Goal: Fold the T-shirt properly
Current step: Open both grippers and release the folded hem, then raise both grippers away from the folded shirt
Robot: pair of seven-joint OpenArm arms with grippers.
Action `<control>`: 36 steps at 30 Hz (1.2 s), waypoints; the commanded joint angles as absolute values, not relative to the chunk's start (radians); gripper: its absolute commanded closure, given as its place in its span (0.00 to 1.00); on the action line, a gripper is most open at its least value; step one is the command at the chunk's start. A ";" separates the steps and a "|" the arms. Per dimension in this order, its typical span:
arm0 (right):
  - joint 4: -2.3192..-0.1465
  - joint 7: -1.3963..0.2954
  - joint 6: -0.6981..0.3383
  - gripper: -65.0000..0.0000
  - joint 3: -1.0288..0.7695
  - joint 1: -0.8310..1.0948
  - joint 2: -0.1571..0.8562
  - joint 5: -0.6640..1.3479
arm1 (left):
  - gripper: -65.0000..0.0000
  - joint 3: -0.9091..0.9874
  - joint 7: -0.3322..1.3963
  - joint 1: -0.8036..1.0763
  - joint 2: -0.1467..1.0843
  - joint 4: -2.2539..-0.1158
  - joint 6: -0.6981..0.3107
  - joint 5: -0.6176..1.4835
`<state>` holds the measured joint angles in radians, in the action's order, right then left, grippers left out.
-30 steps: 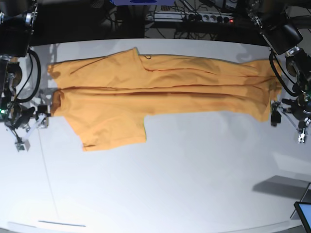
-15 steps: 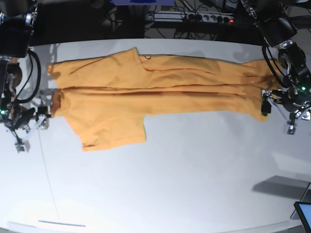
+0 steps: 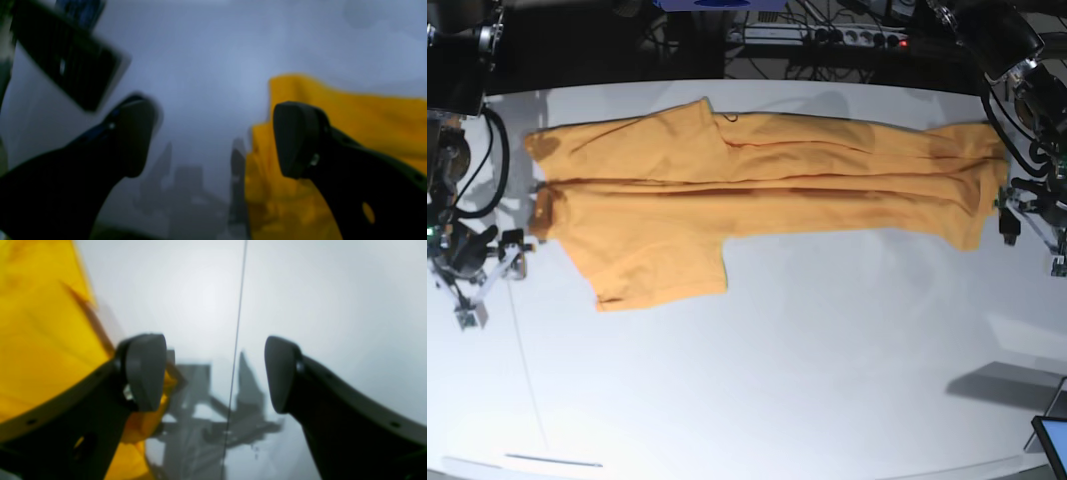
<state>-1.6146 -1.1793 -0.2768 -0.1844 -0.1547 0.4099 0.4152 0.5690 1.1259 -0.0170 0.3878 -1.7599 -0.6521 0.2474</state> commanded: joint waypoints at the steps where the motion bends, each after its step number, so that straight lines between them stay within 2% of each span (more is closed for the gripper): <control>1: -1.659 -1.187 -0.277 0.32 -0.189 -0.176 0.430 0.415 | 0.18 0.573 1.118 -0.030 0.406 -1.793 -0.647 0.257; 9: -1.781 -1.242 -0.277 0.32 -0.194 -0.128 0.400 0.417 | 0.18 0.575 1.141 0.079 0.404 -1.847 -0.647 0.257; 16: -1.776 -1.242 -0.277 0.32 -0.191 -0.117 0.361 0.415 | 0.18 0.573 1.141 0.102 0.406 -1.863 -0.647 0.269; 29: -1.778 -1.242 -0.277 0.32 -0.194 -0.114 0.357 0.415 | 0.18 0.581 1.135 0.142 0.438 -1.876 -0.647 0.259; 36: -1.779 -1.242 -0.277 0.32 -0.194 -0.114 0.355 0.418 | 0.18 0.822 1.141 0.219 0.415 -1.787 -0.654 0.361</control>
